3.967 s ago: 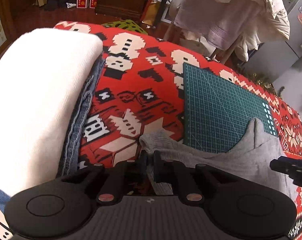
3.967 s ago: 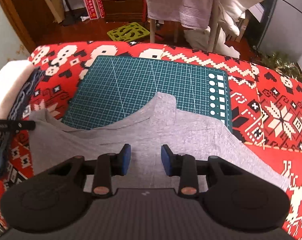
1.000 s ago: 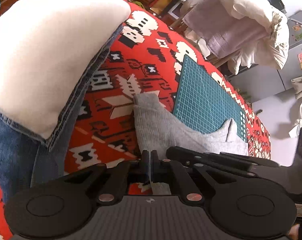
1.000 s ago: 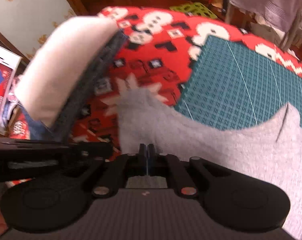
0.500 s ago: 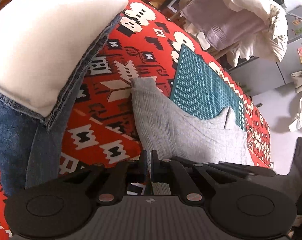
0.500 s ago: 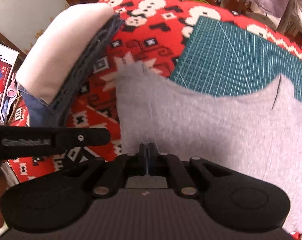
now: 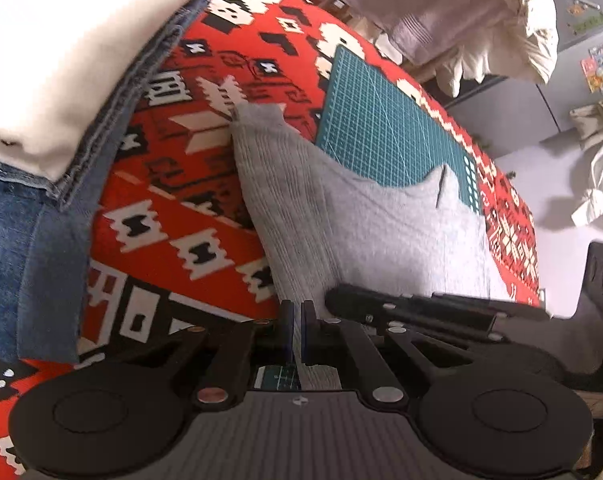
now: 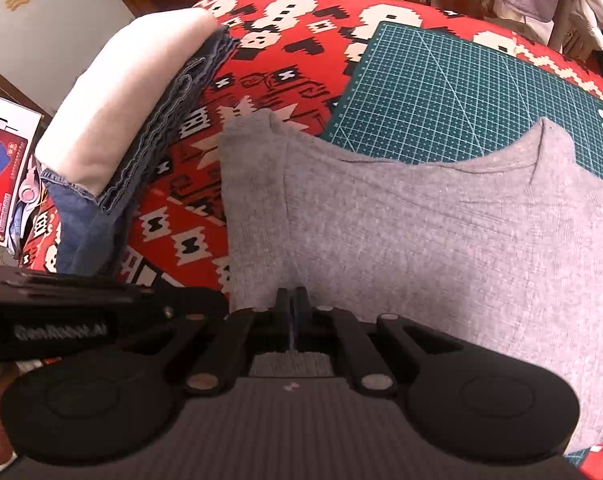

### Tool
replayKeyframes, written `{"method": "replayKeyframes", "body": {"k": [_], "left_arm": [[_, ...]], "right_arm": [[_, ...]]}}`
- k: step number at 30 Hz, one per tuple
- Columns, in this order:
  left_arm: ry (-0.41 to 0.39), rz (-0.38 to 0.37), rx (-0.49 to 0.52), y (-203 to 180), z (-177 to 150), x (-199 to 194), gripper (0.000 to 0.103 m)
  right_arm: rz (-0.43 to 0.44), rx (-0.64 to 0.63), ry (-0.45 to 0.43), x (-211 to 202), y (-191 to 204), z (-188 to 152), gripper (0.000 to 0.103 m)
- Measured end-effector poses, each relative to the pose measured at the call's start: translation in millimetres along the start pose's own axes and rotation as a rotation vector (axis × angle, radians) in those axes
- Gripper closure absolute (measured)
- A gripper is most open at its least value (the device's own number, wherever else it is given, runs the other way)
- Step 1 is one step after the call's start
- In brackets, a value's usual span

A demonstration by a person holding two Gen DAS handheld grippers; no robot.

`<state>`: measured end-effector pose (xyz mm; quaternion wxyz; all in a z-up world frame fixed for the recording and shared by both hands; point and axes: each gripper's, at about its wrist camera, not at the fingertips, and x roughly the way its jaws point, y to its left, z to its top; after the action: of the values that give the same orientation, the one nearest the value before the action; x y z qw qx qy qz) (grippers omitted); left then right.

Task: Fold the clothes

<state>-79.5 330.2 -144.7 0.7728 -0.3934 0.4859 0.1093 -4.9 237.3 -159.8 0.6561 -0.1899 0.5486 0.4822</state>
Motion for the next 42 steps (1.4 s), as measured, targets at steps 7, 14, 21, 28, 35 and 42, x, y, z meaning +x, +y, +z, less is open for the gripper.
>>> {"method": "replayKeyframes", "body": {"k": [7,14,21,28,35,42], "left_arm": [[0.026,-0.011,0.022,-7.7,-8.7,5.7,0.102],[0.045,-0.012,0.032,-11.7,-16.5,10.3,0.102],[0.07,-0.026,0.051,-16.6,-25.5,13.6,0.102],[0.115,-0.048,0.083,-24.1,-38.3,18.9,0.102],[0.162,-0.048,0.142,-32.5,-50.3,26.8,0.102],[0.138,-0.067,0.133,-36.5,-49.9,20.4,0.102]], "right_arm": [[0.006,0.015,0.023,-7.9,-4.0,-16.4,0.101],[0.014,0.014,0.021,-19.0,-4.3,-22.9,0.099],[0.002,0.017,0.061,-21.9,-11.5,-38.1,0.099],[-0.006,0.045,0.078,-29.5,-18.3,-55.1,0.1],[-0.016,0.06,0.095,-33.5,-25.3,-70.7,0.099],[-0.016,0.06,0.025,-56.6,-28.4,-60.4,0.099]]}}
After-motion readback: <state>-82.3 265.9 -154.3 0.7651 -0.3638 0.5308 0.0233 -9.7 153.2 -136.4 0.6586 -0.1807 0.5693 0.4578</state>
